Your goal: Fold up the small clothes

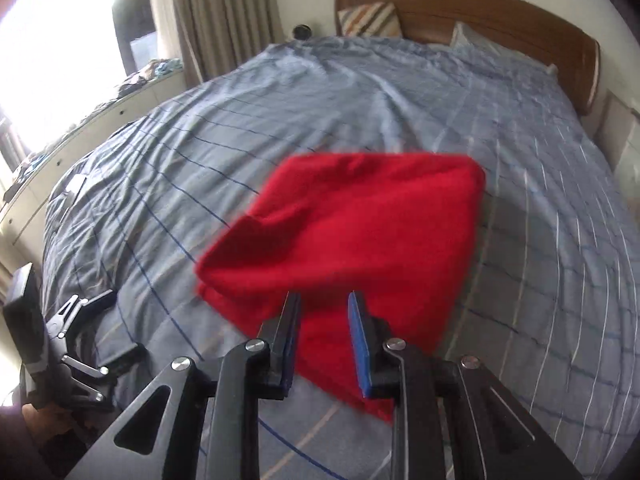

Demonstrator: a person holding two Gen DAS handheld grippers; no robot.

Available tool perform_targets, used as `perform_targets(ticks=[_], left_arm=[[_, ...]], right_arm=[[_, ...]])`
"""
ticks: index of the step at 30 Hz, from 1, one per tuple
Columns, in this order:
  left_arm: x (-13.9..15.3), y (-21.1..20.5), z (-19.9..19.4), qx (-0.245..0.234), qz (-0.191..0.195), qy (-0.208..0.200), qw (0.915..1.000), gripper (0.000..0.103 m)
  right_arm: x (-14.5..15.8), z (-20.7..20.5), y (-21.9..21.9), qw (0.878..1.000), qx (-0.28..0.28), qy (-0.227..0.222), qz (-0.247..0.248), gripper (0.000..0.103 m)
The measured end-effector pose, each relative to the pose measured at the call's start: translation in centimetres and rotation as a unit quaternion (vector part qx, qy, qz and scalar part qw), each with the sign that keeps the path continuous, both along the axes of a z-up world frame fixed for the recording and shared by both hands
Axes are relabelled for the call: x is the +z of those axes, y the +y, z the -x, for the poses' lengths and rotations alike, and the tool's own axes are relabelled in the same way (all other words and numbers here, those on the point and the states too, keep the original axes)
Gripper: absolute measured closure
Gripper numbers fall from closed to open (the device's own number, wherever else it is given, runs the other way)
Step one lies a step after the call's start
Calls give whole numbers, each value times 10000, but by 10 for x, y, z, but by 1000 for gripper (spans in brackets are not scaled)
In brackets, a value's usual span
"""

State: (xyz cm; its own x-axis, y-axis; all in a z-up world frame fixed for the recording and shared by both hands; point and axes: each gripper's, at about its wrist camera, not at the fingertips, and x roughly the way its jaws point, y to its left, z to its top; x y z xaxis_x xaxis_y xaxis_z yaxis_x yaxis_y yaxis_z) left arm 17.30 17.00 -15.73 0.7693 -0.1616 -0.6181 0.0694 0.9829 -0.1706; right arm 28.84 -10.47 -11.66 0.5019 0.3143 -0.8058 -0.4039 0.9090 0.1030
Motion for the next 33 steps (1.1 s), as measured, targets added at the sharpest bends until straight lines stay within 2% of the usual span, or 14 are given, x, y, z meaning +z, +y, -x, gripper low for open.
perform_targets(ticks=[2,4,5,8,9,12,16,19,23,27,33], left_arm=[[0,0,1,-7,18,-25,10000,1],[0,0,3,-19,46,-59,10000,1],[-1,1,4,-23,59,-74,10000,1],[-1,2,5,-27,75,-93,9999,1],[-1,2,6,-26,77,-101,9999,1],[-2,0,9,-9,48,-120,9999,1],[-2,-3,12,28,-23,-126,9999,1],[-2,-4,14,51,-68,-133,9999,1],[-2,-6,15,52,-70,-148,9999,1],[-2,-6,15,57,-86,-141,9998,1],[-1,-8,17,71,-115,-160,9998,1]], right_arm=[[-23,4,-9,9996,-95,220,-143,78],[-22,16,-15,9993,-160,18,-344,78],[-18,23,-18,9987,-198,1,-463,74],[-7,51,-32,9962,-335,-222,-770,48],[-3,63,-38,9957,-386,-342,-767,44],[1,96,-63,9941,-598,-649,-627,43],[-2,131,-110,9869,-1169,-1004,-483,37],[-6,144,-147,9798,-1614,-1046,-553,32],[-18,148,-183,9712,-2079,-1021,-557,32],[-34,150,-200,9668,-2234,-983,-754,32],[-40,158,-193,9652,-2200,-1199,-755,28]])
